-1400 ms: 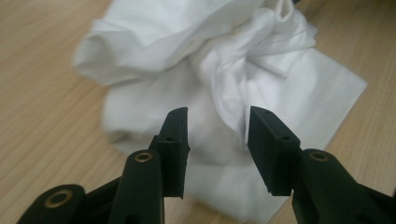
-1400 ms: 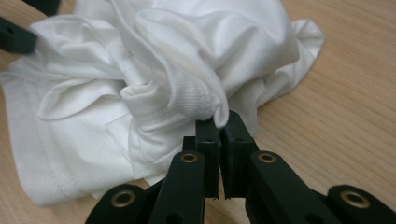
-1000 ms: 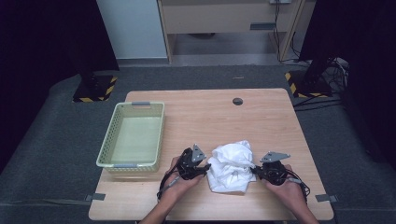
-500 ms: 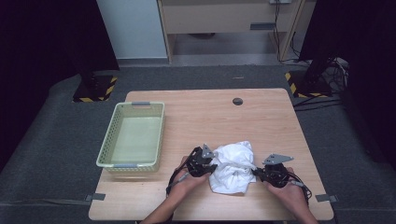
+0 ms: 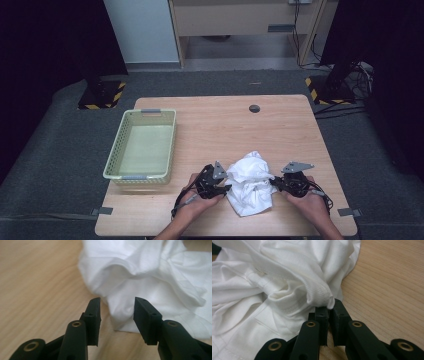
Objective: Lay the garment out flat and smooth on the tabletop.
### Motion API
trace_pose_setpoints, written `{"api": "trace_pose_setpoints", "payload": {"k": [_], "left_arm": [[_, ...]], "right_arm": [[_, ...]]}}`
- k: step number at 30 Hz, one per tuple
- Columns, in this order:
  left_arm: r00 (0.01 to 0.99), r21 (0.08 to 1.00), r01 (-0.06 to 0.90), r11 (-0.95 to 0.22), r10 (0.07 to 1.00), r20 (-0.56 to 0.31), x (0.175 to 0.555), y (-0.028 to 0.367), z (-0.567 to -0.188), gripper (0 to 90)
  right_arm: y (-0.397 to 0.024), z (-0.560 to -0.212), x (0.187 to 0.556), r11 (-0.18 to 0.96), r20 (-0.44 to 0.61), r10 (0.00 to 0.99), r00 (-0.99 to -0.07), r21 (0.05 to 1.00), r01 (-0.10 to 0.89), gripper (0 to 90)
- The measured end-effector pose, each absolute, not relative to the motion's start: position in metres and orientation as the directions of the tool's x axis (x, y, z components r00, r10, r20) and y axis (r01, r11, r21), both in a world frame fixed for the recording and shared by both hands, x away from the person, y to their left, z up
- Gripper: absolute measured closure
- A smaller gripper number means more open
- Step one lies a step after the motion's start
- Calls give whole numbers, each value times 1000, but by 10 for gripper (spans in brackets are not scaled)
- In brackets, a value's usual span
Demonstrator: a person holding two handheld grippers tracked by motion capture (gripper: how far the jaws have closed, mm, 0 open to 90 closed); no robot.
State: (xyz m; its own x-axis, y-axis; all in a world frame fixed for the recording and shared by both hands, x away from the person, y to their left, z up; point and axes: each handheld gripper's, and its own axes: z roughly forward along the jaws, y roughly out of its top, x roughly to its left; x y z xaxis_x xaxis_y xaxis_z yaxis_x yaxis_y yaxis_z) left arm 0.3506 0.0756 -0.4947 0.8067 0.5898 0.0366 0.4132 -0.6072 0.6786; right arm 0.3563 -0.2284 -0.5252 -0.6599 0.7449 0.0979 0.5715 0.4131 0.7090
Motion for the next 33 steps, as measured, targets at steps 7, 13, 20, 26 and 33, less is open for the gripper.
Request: {"api": "trace_pose_setpoints", "payload": {"k": [7,13,20,26,33], "left_arm": [[799,715,360,-600,594,96,360,73,-497,497],[804,737,326,-592,583,113,372,63,-499,479],[864,700,338,-629,502,34,378,55,-506,764],[852,704,372,-605,523,-2,379,57,-500,839],[837,715,405,-570,545,-39,382,58,-498,841]], "right_arm": [[-229,-526,356,404,104,746,-658,715,570,845],[-230,-527,354,399,99,750,-654,721,566,828],[-229,-527,350,413,53,761,-646,728,547,696],[-237,-521,339,401,49,773,-633,736,546,565],[-240,-515,325,401,72,725,-685,764,506,422]]}}
